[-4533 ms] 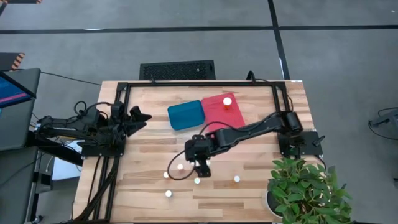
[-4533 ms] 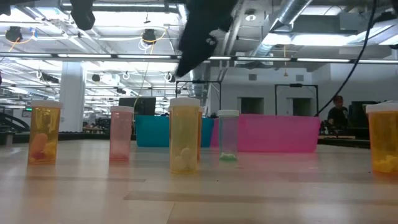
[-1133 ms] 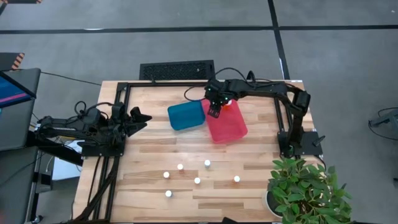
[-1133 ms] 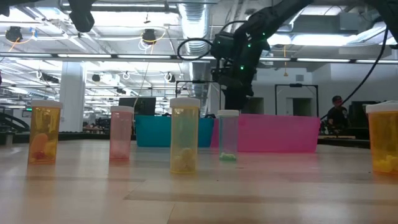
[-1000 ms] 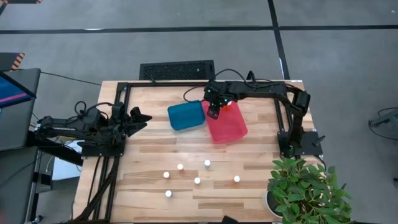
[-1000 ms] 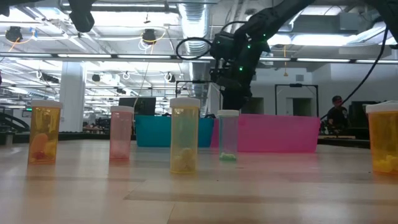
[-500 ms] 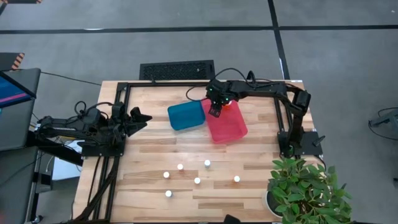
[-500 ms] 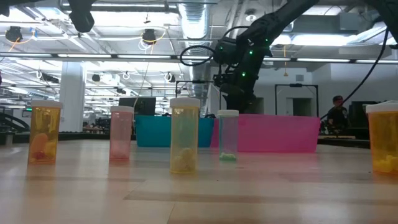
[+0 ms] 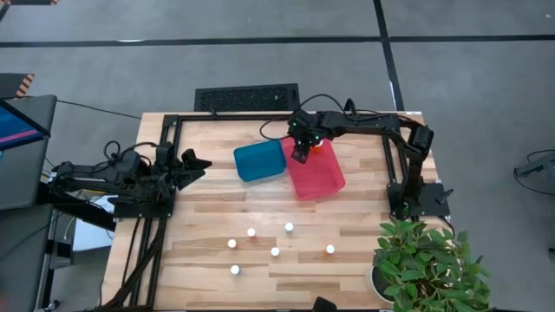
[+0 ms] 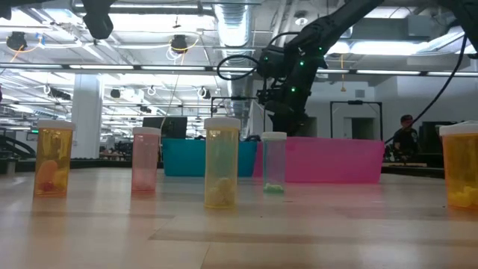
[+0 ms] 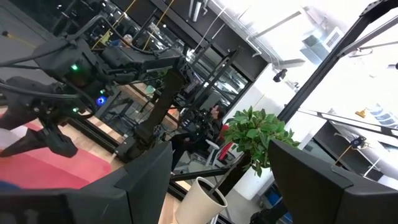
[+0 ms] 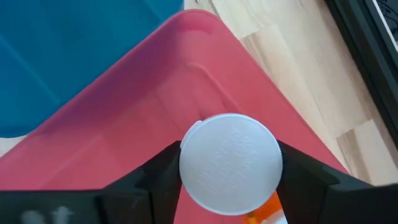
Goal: Pick and place medicine bottles into bin by pill shape (circle, oval)
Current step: Put the large orange pill bottle into the red bin, then put the left orange pill bottle into the red bin
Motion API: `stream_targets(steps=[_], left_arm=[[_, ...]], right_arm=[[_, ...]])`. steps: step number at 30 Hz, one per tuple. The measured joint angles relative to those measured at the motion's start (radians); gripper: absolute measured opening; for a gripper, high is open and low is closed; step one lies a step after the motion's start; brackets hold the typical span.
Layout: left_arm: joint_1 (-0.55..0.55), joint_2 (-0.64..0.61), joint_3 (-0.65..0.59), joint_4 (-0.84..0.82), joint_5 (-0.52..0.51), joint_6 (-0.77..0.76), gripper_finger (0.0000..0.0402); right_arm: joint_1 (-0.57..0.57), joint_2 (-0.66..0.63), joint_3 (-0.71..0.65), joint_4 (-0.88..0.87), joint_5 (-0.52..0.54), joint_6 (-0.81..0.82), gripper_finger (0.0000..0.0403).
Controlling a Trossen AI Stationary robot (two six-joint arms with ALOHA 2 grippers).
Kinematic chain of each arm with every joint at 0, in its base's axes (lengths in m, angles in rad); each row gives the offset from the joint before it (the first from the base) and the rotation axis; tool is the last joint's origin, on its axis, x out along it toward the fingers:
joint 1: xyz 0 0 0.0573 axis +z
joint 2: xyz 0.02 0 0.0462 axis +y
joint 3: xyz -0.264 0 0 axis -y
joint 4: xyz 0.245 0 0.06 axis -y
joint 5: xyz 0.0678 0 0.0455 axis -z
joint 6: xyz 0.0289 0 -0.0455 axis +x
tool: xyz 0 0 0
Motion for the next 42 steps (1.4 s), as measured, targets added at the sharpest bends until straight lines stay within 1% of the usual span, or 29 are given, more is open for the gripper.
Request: stream_targets(steps=[6, 10, 12, 17, 21, 25, 28, 30, 33, 36, 38, 42], left_arm=[[0.000, 0.000, 0.000, 0.000, 0.000, 0.000, 0.0259], [0.000, 0.000, 0.000, 0.000, 0.000, 0.000, 0.0259], [0.000, 0.000, 0.000, 0.000, 0.000, 0.000, 0.0259], [0.000, 0.000, 0.000, 0.000, 0.005, 0.000, 0.0259], [0.000, 0.000, 0.000, 0.004, 0.006, 0.000, 0.0259], [0.000, 0.000, 0.000, 0.005, 0.006, 0.006, 0.0259], [0.000, 0.000, 0.000, 0.006, 0.006, 0.017, 0.0259], [0.000, 0.000, 0.000, 0.006, 0.006, 0.018, 0.0259], [0.000, 0.000, 0.000, 0.007, 0.006, 0.019, 0.0259], [0.000, 0.000, 0.000, 0.009, 0.011, 0.019, 0.0259], [0.000, 0.000, 0.000, 0.011, 0.016, 0.019, 0.0259], [-0.001, -0.001, 0.000, 0.011, 0.028, 0.019, 0.0259]], right_arm=[[0.000, 0.000, 0.000, 0.000, 0.000, 0.000, 0.0260], [0.000, 0.000, 0.001, -0.001, -0.001, 0.001, 0.0265], [0.002, -0.002, 0.021, -0.034, -0.005, 0.002, 0.0265], [0.019, -0.046, 0.155, -0.163, -0.026, -0.004, 0.0265], [0.058, -0.098, 0.279, -0.247, -0.027, -0.004, 0.0265], [0.141, -0.168, 0.353, -0.269, -0.047, 0.021, 0.0265], [0.235, -0.204, 0.357, -0.261, -0.049, 0.059, 0.0265], [0.305, -0.207, 0.356, -0.262, -0.039, 0.088, 0.0265], [0.410, -0.194, 0.353, -0.260, -0.024, 0.107, 0.0265], [0.513, -0.143, 0.357, -0.221, 0.015, 0.114, 0.0265], [0.564, -0.109, 0.352, -0.247, 0.029, 0.127, 0.0265], [0.644, -0.058, 0.355, -0.206, 0.033, 0.186, 0.0265]])
